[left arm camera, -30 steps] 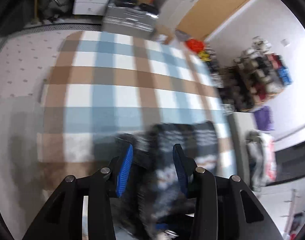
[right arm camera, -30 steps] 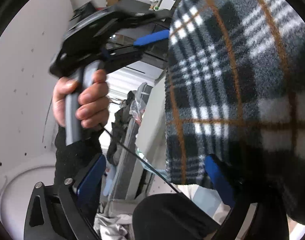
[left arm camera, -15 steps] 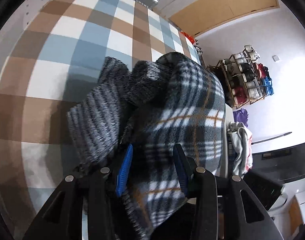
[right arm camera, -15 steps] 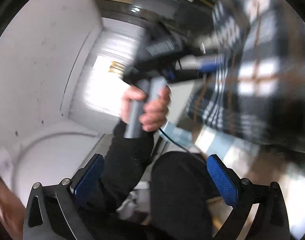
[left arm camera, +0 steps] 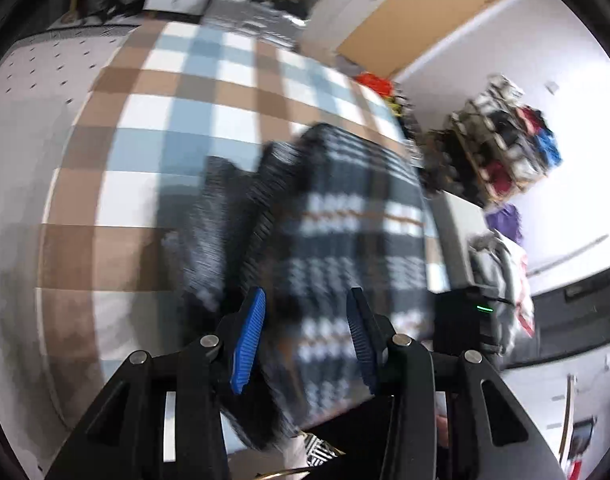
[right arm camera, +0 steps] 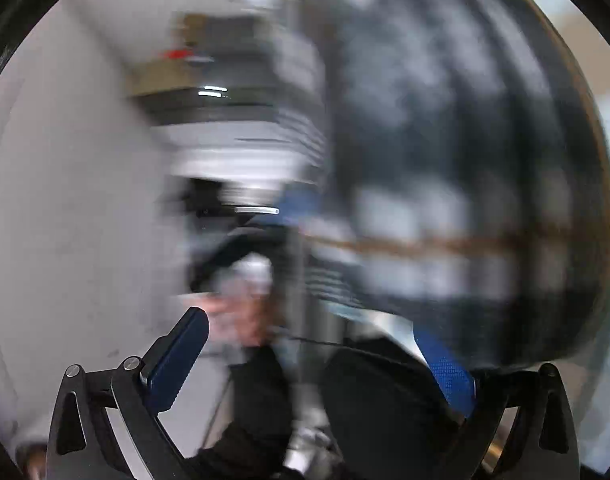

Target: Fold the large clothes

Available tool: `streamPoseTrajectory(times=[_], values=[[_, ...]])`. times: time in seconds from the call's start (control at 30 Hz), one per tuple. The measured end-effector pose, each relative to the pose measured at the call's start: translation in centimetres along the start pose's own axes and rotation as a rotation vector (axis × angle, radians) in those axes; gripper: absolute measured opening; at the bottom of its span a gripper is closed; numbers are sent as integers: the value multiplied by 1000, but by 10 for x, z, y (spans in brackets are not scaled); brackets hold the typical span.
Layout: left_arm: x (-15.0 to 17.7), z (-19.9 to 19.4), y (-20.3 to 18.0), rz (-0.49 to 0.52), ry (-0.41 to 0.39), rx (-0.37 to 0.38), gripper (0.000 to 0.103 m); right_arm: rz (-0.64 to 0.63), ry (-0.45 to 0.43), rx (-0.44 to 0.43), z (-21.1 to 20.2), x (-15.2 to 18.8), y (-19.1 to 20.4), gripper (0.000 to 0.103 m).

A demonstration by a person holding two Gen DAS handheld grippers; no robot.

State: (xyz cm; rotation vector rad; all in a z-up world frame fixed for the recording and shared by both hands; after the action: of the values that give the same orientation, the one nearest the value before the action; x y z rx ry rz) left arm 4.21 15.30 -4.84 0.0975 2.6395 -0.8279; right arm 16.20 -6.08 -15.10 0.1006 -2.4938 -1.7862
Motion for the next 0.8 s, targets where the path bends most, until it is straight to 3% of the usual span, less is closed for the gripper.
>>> streamPoseTrajectory(times=[0.1,0.17,0.3,0.37,0.47,0.53,0.6,0.67,0.73,0.8], values=[[17,13,-13,39,33,6,45,-18,50,-7,13,4,2,103],[24,23,-11,45,62,16,45,-84,26,-24,5,5,17,103],[27,41,6,8,78,21,45,-190,33,-140,-13,17,51,103],[28,46,25,-6,69,-61,45,-261,-4,-172,-31,21,67,103],[30,49,35,-13,35,-51,45,-318,-87,-234,-58,20,84,103],[30,46,34,24,10,-70,45,-305,-158,-272,-73,11,85,103],[30,46,32,74,-7,-108,45,-236,-197,-236,-73,-4,76,103],[32,51,32,90,-8,-133,45,-138,-177,-210,-59,-10,55,103],[29,51,36,83,-12,-117,45,-55,-171,-288,-54,-17,48,103],[28,50,39,74,-11,-102,45,-59,-162,-277,-48,-18,49,103]])
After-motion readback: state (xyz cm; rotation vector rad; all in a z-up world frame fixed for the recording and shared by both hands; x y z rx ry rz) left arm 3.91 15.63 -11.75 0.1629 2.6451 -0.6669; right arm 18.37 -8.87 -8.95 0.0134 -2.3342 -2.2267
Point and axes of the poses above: each gripper's, at about its wrist camera, not at the fingertips, and z roughly the way its jaws point, y to its left, x to its underside, the point moved 9 cm from there along z, roughly the way its jaws point, and after that the axes turned 3 degrees about z, right-handed, at the moved point
